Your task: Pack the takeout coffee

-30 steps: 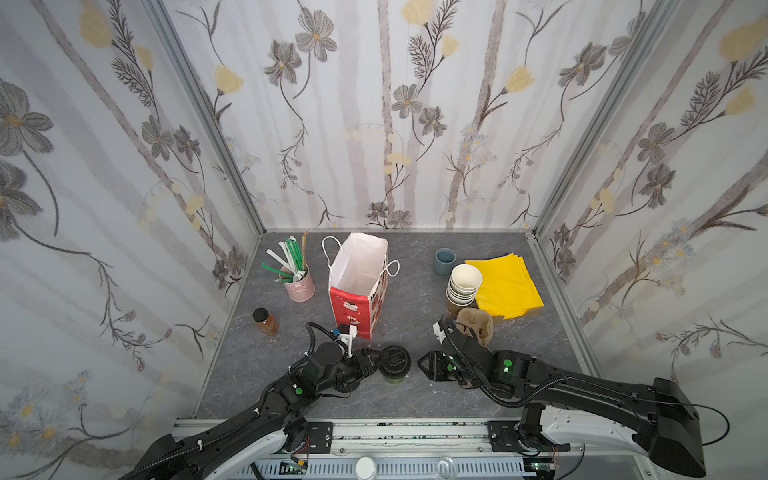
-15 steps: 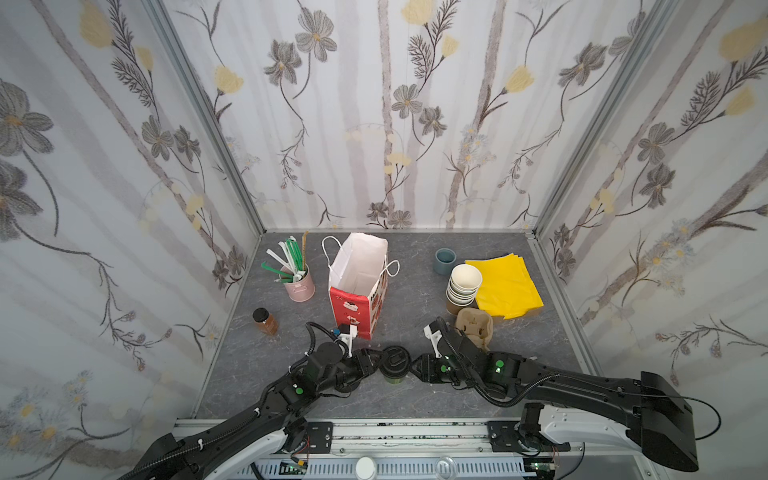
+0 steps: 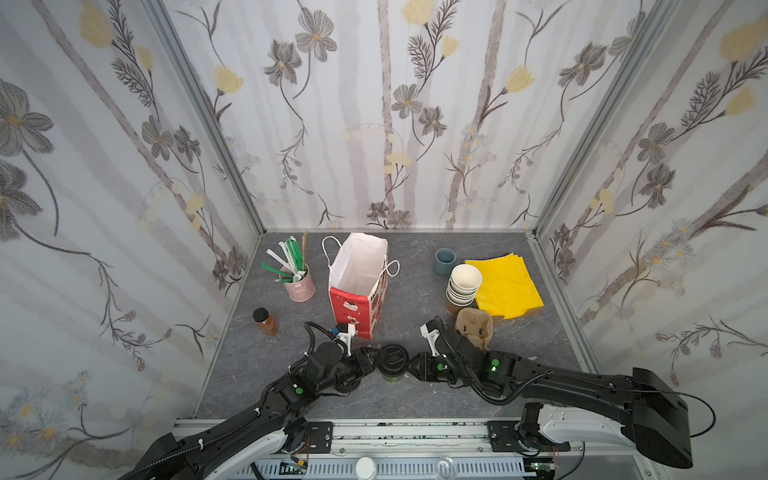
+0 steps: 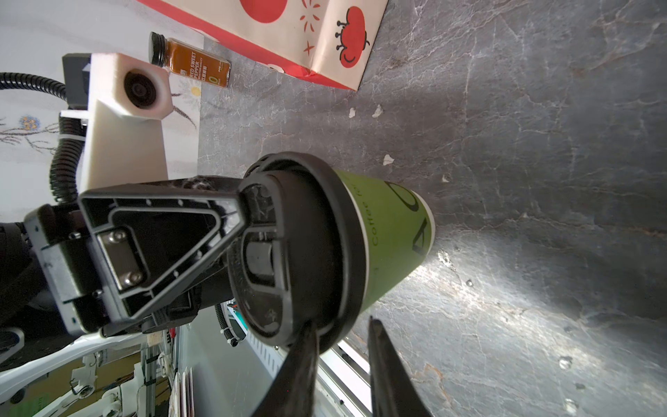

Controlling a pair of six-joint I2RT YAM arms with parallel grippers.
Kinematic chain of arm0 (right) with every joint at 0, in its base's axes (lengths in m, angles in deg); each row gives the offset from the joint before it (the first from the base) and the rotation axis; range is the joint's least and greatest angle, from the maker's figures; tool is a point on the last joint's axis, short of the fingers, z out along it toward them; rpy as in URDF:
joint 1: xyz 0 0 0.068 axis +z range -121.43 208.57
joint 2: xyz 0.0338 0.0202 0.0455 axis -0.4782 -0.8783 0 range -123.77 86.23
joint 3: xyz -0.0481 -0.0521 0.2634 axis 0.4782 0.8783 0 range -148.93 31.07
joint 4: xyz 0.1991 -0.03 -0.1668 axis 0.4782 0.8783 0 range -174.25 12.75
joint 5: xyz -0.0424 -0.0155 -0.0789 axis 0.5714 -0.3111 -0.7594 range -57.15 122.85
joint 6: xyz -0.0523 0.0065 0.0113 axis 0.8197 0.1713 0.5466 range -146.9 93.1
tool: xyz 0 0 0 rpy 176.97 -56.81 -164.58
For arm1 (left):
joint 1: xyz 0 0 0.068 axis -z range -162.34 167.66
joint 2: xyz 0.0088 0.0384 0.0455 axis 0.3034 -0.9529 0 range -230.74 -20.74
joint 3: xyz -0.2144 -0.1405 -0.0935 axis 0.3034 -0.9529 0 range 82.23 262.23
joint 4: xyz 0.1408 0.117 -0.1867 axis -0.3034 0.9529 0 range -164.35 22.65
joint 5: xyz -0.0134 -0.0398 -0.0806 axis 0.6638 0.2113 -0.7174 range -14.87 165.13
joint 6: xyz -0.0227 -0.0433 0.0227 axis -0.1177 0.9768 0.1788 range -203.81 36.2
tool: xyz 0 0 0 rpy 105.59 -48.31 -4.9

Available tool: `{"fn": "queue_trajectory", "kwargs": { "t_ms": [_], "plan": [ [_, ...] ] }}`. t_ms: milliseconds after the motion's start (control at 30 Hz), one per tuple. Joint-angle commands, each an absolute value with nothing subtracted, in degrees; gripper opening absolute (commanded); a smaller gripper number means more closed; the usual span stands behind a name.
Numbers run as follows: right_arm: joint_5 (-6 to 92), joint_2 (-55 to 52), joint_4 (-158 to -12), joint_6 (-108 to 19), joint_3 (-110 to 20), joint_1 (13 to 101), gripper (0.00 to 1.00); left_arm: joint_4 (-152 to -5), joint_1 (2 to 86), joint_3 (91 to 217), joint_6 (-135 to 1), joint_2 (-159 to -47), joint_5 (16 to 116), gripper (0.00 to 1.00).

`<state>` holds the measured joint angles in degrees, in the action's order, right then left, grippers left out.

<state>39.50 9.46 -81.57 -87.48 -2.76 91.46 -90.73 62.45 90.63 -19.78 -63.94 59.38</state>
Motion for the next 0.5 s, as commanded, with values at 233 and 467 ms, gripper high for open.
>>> {"fn": "queue_trajectory", "kwargs": {
  "t_ms": [233,467],
  "plan": [
    [33.89,13.84,-76.59,-84.17,-5.14,91.45,0.36,-86.65,62.51,90.50,-20.04,-64.23,57.36,0.43],
    [32.83,16.06,-78.18,-83.50,-5.42,87.09,0.31,-86.65,62.54,91.05,-20.26,-64.67,57.22,0.43]
  ]
}}
